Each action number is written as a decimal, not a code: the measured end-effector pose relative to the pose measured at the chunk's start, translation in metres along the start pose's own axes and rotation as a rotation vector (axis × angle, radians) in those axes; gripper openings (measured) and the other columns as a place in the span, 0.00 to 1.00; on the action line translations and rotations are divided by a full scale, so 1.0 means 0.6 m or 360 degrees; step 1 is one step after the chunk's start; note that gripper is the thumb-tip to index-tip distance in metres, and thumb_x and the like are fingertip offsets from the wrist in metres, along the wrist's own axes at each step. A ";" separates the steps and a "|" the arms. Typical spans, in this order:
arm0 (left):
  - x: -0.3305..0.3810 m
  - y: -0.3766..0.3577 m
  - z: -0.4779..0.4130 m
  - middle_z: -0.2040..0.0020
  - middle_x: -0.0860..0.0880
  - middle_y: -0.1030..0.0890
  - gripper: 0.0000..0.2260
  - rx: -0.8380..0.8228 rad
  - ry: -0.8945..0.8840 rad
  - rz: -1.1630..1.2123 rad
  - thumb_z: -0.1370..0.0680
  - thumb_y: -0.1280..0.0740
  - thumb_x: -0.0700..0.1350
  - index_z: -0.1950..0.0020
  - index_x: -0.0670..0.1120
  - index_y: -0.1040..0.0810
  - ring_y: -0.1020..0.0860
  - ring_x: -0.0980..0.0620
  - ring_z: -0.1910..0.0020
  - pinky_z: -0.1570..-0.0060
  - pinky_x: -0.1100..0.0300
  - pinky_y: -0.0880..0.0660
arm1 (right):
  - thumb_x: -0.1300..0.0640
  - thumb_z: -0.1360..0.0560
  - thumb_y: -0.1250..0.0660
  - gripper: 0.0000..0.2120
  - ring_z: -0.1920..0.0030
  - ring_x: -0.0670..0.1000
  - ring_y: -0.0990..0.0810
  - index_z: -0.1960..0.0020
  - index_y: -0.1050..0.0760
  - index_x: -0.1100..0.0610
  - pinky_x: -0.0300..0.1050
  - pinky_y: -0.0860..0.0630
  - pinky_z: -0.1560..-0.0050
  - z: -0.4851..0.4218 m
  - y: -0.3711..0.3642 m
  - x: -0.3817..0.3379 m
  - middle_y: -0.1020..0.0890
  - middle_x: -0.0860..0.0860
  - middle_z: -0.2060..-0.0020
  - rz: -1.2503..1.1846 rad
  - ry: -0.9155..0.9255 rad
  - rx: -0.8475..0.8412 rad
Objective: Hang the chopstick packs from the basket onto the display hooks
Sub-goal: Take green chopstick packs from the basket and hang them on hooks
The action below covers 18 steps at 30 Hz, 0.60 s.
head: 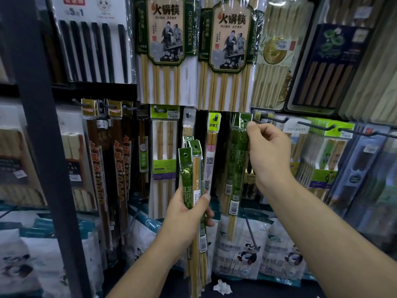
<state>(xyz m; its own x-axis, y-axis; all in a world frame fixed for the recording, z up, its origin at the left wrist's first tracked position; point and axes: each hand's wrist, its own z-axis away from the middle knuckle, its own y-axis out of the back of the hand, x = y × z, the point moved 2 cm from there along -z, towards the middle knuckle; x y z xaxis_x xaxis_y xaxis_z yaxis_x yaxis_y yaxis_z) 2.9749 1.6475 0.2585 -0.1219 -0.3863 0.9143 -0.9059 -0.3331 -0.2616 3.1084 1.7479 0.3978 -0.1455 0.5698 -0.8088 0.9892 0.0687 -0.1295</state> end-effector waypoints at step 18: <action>0.005 -0.001 -0.001 0.57 0.47 0.14 0.11 0.0034 -0.0007 -0.0001 0.22 0.26 0.39 0.42 0.46 0.22 0.14 0.46 0.60 0.63 0.54 0.17 | 0.49 0.18 0.34 0.13 0.73 0.39 0.28 0.60 0.22 0.50 0.39 0.28 0.60 -0.024 -0.026 0.047 0.27 0.38 0.78 0.0239 -0.0046 0.0112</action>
<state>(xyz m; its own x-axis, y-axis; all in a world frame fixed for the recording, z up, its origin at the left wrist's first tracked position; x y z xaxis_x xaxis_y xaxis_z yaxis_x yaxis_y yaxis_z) 2.9747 1.6466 0.2617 -0.1197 -0.3898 0.9131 -0.8971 -0.3516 -0.2677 3.0889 1.7747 0.3853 0.0022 0.5454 -0.8382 0.9963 -0.0734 -0.0451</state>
